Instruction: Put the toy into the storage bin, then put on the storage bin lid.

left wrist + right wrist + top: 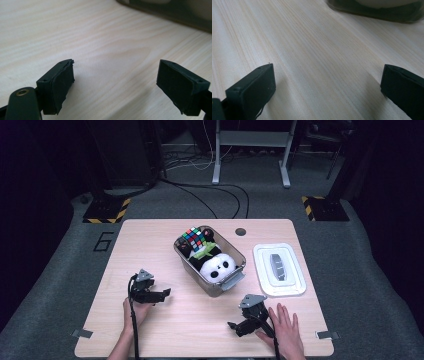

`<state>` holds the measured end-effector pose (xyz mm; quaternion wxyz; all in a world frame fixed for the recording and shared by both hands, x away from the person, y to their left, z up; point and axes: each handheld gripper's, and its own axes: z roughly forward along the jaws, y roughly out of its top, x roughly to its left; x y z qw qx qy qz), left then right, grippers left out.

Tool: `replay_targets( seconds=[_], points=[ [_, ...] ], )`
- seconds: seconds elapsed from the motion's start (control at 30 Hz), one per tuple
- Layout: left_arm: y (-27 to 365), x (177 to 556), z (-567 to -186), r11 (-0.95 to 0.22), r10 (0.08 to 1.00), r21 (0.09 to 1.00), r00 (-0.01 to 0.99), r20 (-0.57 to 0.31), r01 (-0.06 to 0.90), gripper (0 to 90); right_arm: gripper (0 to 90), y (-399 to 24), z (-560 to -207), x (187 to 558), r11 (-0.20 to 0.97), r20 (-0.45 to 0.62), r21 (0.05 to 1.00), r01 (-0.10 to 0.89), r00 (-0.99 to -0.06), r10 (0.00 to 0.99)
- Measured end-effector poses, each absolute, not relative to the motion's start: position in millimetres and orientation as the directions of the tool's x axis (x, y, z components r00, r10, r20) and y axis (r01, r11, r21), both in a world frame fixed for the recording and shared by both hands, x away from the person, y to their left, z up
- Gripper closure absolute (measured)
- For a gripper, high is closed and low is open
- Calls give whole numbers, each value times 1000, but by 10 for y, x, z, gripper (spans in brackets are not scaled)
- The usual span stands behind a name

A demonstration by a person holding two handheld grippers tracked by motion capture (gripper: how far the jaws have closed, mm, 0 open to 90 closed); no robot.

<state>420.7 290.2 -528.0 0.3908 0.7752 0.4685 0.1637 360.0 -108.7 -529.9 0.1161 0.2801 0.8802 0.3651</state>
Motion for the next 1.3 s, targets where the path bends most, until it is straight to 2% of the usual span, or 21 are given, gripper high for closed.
replay_targets(
  seconds=[0.2,0.53,0.73,0.97,1.3],
  points=[
    [2914,4196,-5281,-236,859,760,495,-128,606,144,0,-1087,-5300,3600,577,-1,708,408,-816,578],
    [2837,4182,-5284,-302,869,747,494,-40,592,145,0,-1088,-5299,3600,577,0,707,408,-817,577],
    [2848,4169,-5281,-286,873,748,484,-54,599,145,0,-1088,-5298,3601,577,0,707,408,-817,577],
    [2805,4155,-5292,-311,877,747,481,-14,588,145,0,-1070,-5301,3582,564,-5,711,420,-799,601],
    [2807,4154,-5286,-325,872,740,489,-6,588,146,0,-1081,-5276,3578,573,-13,691,441,-785,620]
  ],
)
